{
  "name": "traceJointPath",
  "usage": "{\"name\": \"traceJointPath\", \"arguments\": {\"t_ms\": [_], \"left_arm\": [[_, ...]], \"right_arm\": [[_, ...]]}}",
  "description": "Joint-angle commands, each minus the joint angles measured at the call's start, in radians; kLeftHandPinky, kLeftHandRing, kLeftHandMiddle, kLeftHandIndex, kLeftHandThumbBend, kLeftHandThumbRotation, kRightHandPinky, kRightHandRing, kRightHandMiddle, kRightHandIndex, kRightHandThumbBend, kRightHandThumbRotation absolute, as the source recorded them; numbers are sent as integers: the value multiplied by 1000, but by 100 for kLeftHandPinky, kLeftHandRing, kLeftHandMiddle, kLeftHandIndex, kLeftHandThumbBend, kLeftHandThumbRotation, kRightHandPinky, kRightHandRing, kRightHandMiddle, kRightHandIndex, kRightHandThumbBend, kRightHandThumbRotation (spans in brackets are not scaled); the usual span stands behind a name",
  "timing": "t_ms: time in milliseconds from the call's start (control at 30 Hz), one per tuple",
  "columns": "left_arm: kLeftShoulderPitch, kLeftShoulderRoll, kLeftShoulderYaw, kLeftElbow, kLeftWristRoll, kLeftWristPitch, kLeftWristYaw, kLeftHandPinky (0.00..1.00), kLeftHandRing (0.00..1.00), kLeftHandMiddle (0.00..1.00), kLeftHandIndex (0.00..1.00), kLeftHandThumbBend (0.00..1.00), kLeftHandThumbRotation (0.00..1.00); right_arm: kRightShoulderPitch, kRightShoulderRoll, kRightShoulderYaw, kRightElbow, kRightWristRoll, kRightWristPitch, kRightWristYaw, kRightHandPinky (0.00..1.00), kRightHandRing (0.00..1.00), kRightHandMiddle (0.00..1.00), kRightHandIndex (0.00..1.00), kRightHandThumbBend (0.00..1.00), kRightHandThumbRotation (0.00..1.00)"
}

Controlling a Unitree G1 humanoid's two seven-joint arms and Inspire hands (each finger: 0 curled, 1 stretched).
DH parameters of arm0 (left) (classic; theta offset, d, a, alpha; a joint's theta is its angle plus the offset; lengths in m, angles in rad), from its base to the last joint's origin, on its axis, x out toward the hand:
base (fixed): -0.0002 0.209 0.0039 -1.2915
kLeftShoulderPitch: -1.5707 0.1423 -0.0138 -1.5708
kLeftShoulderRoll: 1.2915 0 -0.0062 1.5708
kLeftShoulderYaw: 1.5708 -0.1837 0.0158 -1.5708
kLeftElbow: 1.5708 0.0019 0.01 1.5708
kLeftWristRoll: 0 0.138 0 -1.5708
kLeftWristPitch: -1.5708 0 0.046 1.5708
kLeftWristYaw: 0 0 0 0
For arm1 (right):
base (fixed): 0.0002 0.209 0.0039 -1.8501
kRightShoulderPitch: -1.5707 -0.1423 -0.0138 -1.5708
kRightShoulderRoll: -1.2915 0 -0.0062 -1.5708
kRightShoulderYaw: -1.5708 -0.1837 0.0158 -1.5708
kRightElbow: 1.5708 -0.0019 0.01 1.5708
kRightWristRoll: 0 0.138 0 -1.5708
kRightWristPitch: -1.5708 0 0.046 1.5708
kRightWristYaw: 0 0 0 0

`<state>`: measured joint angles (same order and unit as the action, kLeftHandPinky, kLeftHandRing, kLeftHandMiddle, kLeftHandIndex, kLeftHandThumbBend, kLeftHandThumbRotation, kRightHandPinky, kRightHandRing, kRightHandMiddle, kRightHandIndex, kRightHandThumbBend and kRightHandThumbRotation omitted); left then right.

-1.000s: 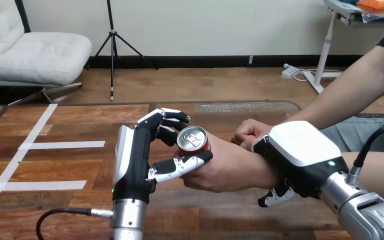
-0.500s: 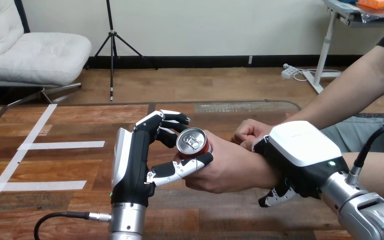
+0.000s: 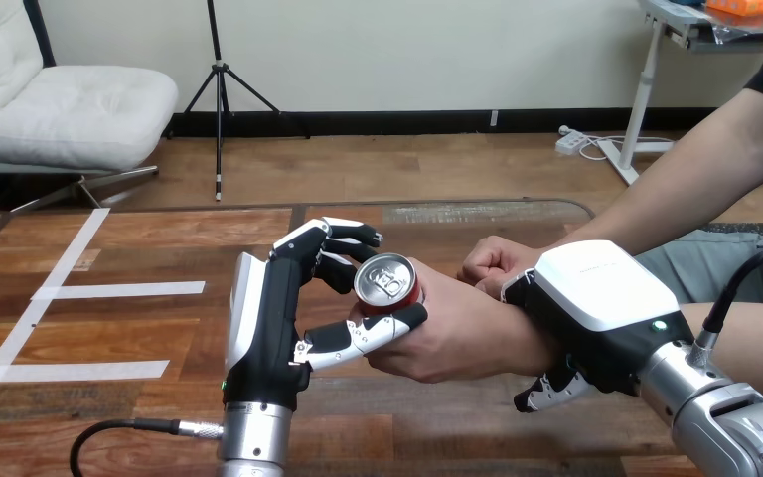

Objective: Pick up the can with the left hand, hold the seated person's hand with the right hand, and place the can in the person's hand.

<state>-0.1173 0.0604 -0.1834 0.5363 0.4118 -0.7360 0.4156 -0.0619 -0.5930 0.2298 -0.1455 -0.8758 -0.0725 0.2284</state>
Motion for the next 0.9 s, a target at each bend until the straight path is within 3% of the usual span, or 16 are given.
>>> {"name": "traceJointPath", "arguments": {"t_ms": [0,167,367,567,667,867], "left_arm": [[-13,-9,-16,-67,-7,-45,-25,44,44,49,57,68,0],[-9,-7,-16,-70,-12,-39,-40,45,45,51,59,68,0],[-4,-6,-14,-75,-17,-30,-57,47,54,59,64,72,0],[-1,-4,-11,-79,-7,-28,-60,50,60,65,67,75,0],[0,-5,-8,-80,-6,-28,-60,53,65,69,70,77,2],[0,-5,-3,-81,0,-25,-58,59,70,73,73,78,8]], "right_arm": [[-36,4,-7,-12,11,-5,-8,22,28,38,48,89,0],[-33,1,-2,-27,-15,20,13,23,29,39,51,90,0],[-25,-1,2,-41,-39,29,15,28,36,45,57,91,0],[-15,4,-3,-51,-38,32,21,40,49,56,62,93,0],[-7,5,-5,-61,-39,39,21,52,61,66,65,95,0],[5,3,-7,-70,-46,37,4,59,68,71,69,96,0]]}}
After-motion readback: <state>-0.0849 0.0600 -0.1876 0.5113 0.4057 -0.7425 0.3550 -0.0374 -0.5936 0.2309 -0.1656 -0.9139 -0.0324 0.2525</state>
